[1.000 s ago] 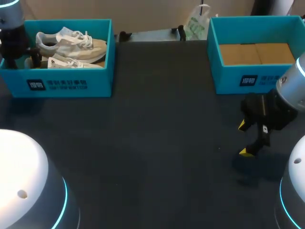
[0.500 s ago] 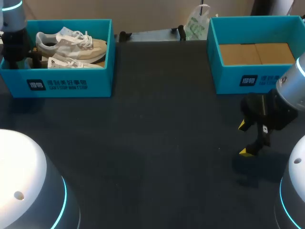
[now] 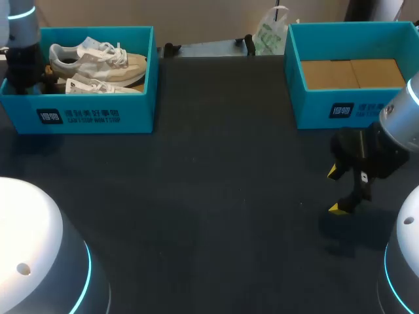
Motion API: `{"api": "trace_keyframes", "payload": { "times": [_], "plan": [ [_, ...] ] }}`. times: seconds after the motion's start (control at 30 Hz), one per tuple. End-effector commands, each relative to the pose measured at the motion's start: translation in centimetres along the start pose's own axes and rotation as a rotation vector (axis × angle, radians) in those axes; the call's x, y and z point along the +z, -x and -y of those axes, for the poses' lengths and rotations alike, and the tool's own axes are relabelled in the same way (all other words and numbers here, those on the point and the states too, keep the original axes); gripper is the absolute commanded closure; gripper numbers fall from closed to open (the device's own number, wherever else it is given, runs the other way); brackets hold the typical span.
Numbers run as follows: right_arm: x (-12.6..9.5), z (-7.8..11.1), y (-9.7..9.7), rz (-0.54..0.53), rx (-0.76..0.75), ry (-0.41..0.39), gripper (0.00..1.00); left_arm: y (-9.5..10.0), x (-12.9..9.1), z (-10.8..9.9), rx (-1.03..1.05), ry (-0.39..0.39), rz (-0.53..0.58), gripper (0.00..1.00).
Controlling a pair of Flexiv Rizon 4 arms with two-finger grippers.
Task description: Take the shoe out of the shoebox, open the shoe tongue, remove and reinsert the insole, then place the shoe into the shoebox
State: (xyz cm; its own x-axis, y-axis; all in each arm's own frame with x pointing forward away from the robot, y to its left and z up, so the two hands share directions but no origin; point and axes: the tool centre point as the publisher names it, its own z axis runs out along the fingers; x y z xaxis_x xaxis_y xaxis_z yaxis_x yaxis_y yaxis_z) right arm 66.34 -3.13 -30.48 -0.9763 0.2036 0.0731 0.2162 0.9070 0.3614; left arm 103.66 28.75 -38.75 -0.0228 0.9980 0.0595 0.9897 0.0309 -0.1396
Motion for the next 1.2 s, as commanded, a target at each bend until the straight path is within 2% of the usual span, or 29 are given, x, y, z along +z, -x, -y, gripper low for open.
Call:
{"api": "trace_keyframes", "payload": {
  "times": [0.03, 0.1, 0.27, 0.37, 0.47, 1.2],
  "plan": [
    [0.0, 0.0, -0.1, 0.002, 0.0, -0.001, 0.0, -0.1, 0.2, 0.0, 0.001, -0.001, -0.004, 0.56],
    [0.0, 0.0, -0.1, 0.002, 0.0, -0.001, 0.0, -0.2, 0.3, 0.1, 0.002, -0.002, -0.007, 0.6],
    [0.0, 0.0, -0.1, 0.002, 0.0, -0.001, 0.0, -0.2, 0.6, 0.2, 0.007, -0.01, -0.018, 0.6],
    [0.0, 0.0, -0.1, 0.002, 0.0, -0.001, 0.0, -0.3, 0.5, 0.2, 0.008, -0.011, -0.019, 0.72],
    [0.0, 0.0, -0.1, 0.002, 0.0, -0.001, 0.0, -0.4, 0.4, 0.2, 0.01, -0.012, -0.021, 0.99],
    [0.0, 0.0, -0.1, 0.002, 0.0, -0.001, 0.0, -2.4, -2.2, -1.0, -0.049, 0.0, -0.025, 1.0]
  ]
}}
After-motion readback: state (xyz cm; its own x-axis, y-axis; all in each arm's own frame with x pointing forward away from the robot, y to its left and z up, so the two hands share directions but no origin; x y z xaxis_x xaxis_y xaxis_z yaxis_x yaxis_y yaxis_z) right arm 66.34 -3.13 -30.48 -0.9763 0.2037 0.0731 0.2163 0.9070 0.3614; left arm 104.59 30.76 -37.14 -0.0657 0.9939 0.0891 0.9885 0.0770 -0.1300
